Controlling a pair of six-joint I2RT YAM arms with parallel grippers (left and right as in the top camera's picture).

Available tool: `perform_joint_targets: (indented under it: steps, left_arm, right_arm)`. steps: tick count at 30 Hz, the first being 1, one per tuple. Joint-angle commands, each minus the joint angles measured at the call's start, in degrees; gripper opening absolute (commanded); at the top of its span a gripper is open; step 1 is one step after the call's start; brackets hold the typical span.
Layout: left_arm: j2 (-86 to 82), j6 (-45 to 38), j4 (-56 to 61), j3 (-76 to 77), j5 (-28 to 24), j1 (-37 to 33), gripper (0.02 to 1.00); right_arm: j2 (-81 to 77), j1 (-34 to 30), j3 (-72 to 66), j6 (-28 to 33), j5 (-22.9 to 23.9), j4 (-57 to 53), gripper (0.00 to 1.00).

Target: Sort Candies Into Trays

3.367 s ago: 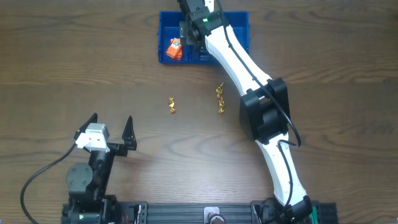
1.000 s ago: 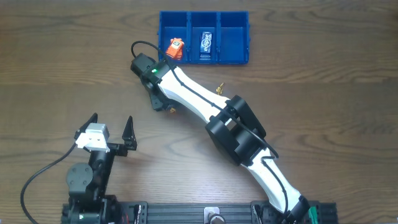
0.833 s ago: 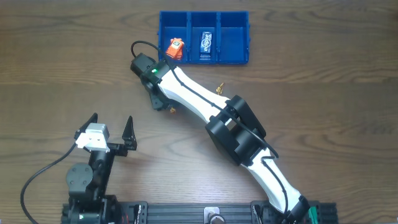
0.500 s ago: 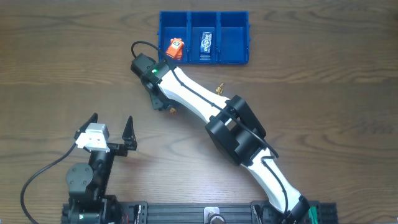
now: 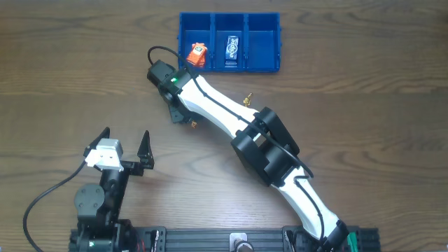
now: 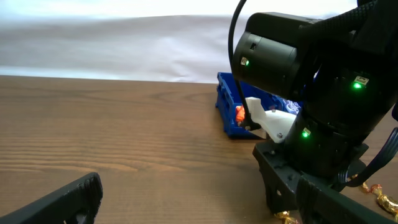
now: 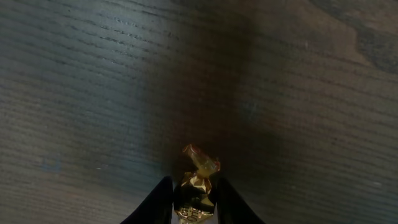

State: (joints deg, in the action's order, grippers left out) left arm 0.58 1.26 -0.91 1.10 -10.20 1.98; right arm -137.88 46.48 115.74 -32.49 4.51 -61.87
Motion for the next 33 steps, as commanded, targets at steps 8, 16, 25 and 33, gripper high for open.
perform_joint_targets:
  steps: [8,16,25,33]
  left_arm:
    - [-0.37,-0.44,-2.51,-0.83,-1.25,-0.24,0.998]
    - [-0.37,-0.44,-2.51,-0.83,-1.25,-0.24,0.998]
    - [-0.37,-0.44,-2.51,-0.83,-1.25,-0.24,0.998]
    - [-0.37,-0.44,-2.51,-0.83,-1.25,-0.24,0.998]
  right_arm:
    - [-0.90,0.09,-0.31,-0.33,0.90,-0.11,0.231]
    - [-1.25,0.09,-0.31,-0.35,0.90,-0.02,0.222]
    - [-1.29,0.07,-0.28,-0.55,0.70,0.11,0.167]
    - [-0.37,0.07,2.80,-0.24,1.01,-1.44,0.145]
